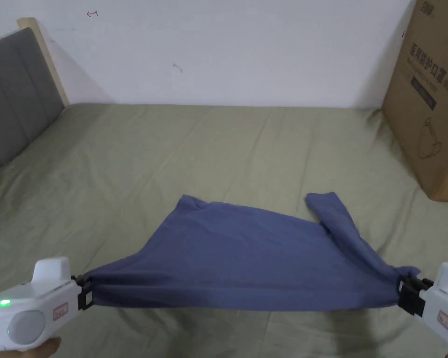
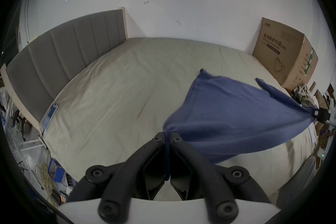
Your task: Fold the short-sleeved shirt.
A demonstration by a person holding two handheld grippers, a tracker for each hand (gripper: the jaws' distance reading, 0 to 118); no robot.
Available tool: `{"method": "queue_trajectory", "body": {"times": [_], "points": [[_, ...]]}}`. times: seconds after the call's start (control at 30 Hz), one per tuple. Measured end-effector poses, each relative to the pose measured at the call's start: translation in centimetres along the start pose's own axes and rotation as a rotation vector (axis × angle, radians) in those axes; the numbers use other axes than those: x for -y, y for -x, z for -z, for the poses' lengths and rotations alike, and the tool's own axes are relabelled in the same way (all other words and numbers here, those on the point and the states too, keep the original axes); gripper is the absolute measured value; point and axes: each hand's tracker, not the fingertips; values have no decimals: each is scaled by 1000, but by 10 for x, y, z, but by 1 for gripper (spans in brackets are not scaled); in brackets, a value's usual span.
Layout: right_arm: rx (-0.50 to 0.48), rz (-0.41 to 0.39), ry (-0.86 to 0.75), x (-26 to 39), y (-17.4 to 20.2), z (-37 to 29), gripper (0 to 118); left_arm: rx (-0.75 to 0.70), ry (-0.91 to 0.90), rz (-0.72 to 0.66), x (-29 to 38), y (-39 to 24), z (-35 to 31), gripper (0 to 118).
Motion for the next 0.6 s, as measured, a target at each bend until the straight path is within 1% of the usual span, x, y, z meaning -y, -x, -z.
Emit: {"method": "queue_trajectory", "body": {"times": [0.1, 0.17, 0.23, 0.3, 0.37, 0.43, 0.53, 0.6], "points": [[16, 0, 44, 26, -5, -8, 5, -11, 41, 14, 29, 6, -5, 1], [34, 16, 101, 45, -12, -7, 5, -13, 78, 1, 45, 12, -7, 1], [56, 7, 160, 62, -17, -4, 5, -25, 120, -13, 56, 11, -9, 1], [77, 4, 229, 78, -21, 5, 5, -41, 175, -19, 67, 11, -5, 1], [95, 28, 301, 93, -25, 15, 5, -55, 223, 2, 81, 13, 7, 1], [107, 30, 363, 104, -27, 23, 5, -62, 284, 6, 89, 13, 17, 1], [108, 44, 399, 108, -30, 31, 5, -62, 314, 8, 89, 6, 19, 1], [114, 42, 397, 106, -23, 28, 5, -53, 364, -13, 88, 5, 24, 2]]}}
